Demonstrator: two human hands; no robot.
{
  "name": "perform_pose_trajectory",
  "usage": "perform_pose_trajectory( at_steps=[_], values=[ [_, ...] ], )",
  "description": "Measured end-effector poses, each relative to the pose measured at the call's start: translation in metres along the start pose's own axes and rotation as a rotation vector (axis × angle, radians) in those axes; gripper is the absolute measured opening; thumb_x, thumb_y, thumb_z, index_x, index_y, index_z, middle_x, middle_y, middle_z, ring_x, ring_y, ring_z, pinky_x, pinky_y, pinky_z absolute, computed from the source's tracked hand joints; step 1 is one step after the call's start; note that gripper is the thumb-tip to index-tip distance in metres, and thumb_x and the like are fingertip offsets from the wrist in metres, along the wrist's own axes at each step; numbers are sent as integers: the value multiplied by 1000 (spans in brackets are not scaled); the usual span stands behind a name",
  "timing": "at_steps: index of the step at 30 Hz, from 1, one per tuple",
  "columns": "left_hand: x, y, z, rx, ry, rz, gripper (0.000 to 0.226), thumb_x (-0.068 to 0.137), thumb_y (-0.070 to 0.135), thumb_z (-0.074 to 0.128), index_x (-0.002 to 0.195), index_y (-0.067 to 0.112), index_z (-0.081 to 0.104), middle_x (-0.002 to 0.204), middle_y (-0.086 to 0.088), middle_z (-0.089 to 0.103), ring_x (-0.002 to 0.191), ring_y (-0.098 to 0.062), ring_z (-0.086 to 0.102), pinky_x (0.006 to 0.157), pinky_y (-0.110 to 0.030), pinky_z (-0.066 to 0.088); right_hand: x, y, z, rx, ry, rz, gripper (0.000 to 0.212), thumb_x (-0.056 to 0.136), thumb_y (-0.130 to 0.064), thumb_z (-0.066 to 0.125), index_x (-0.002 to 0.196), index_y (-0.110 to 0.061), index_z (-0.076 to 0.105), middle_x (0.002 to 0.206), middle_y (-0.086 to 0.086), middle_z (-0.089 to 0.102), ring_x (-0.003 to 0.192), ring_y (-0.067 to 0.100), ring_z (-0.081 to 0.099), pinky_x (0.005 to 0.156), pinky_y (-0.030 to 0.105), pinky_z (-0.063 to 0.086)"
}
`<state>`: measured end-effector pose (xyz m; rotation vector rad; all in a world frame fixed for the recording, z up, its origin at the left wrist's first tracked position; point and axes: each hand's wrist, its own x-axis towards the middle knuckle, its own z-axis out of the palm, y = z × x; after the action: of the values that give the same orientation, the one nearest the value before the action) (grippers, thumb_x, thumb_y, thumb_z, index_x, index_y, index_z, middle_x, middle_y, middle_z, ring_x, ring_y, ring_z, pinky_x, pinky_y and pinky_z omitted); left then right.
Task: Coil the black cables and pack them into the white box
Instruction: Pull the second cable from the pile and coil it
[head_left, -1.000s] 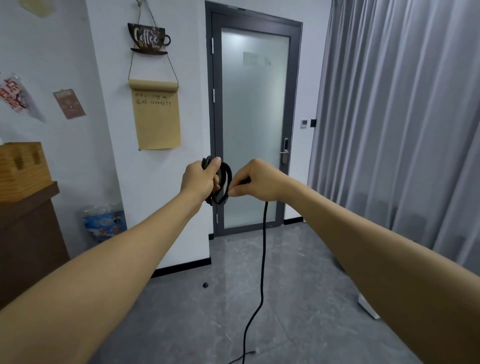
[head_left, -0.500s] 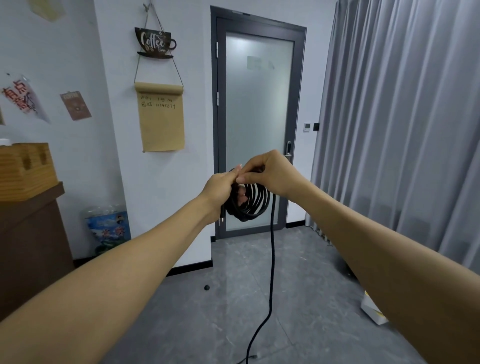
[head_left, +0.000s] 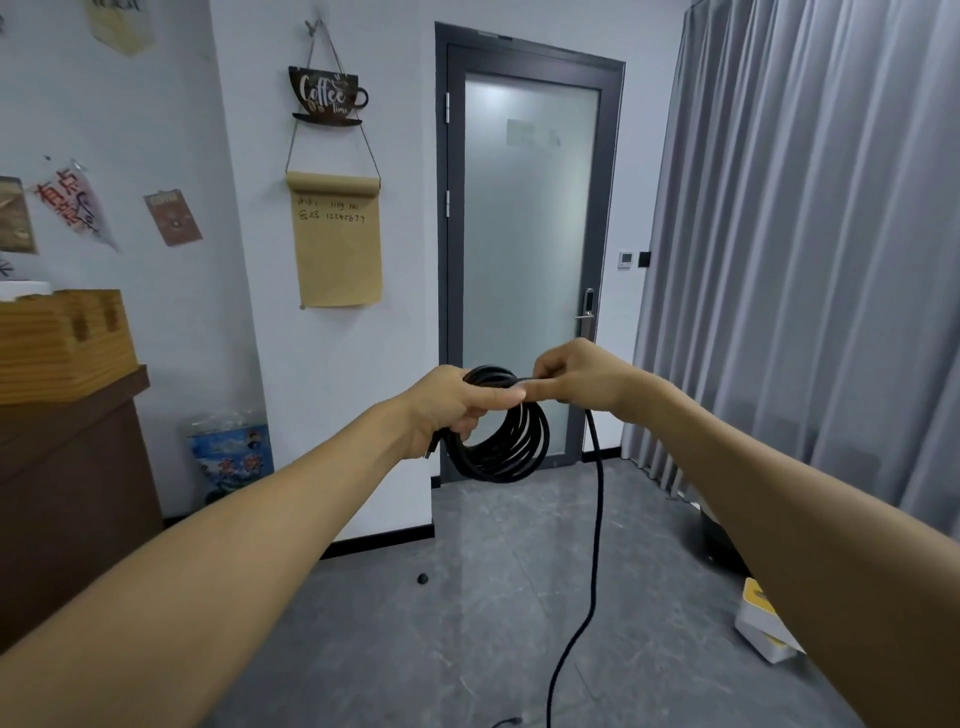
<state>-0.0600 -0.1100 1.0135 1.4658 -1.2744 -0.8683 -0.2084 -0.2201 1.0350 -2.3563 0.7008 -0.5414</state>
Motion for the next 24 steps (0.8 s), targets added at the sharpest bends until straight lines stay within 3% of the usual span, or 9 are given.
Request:
perform_pose_trajectory(
  at_steps=[2, 5, 10, 15, 20, 24],
  values=[
    [-1, -2, -4, -7, 35, -3, 22, 84, 17, 68, 75, 10, 50, 42, 11, 26, 38, -6, 19, 42, -17, 19, -3, 12, -1, 189, -44, 4, 27, 82, -26, 70, 66, -11, 55, 53, -3, 39, 48, 8, 32, 48, 18, 27],
    [-2, -2, -11, -71, 124, 8, 32, 86, 16, 67, 60, 17, 49, 42, 11, 27, 36, -4, 20, 41, -16, 19, -5, 30, -1, 327, -29, 33, 21, 86, -20, 66, 69, -10, 59, 56, 0, 40, 52, 11, 33, 53, 21, 30],
    [-2, -6, -38, -199, 268, 5, 31, 86, 19, 67, 62, 19, 48, 45, 9, 23, 37, -6, 17, 41, -18, 18, -14, 55, -7, 330, 63, 105, 29, 91, -29, 58, 75, -6, 64, 59, 1, 42, 56, 12, 36, 56, 23, 33],
    [5, -15, -51, -280, 383, -22, 28, 84, 24, 70, 68, 21, 47, 45, 9, 23, 38, -8, 18, 44, -22, 22, -13, 62, -5, 353, 100, 150, 27, 91, -27, 59, 79, -4, 67, 60, 1, 46, 56, 12, 39, 58, 24, 37],
    [8, -11, -68, -400, 558, 12, 29, 84, 20, 69, 64, 19, 48, 38, 11, 28, 33, -6, 21, 38, -18, 25, -26, 79, -1, 386, 147, 243, 27, 91, -26, 59, 80, -3, 66, 63, 5, 46, 55, 15, 40, 52, 22, 37],
    [8, -13, -90, -488, 700, 12, 32, 82, 20, 71, 62, 19, 45, 37, 11, 30, 32, -6, 23, 39, -19, 26, -30, 76, -8, 313, 249, 198, 20, 91, -22, 60, 83, -5, 68, 61, 3, 46, 53, 12, 38, 51, 22, 34]
  ],
)
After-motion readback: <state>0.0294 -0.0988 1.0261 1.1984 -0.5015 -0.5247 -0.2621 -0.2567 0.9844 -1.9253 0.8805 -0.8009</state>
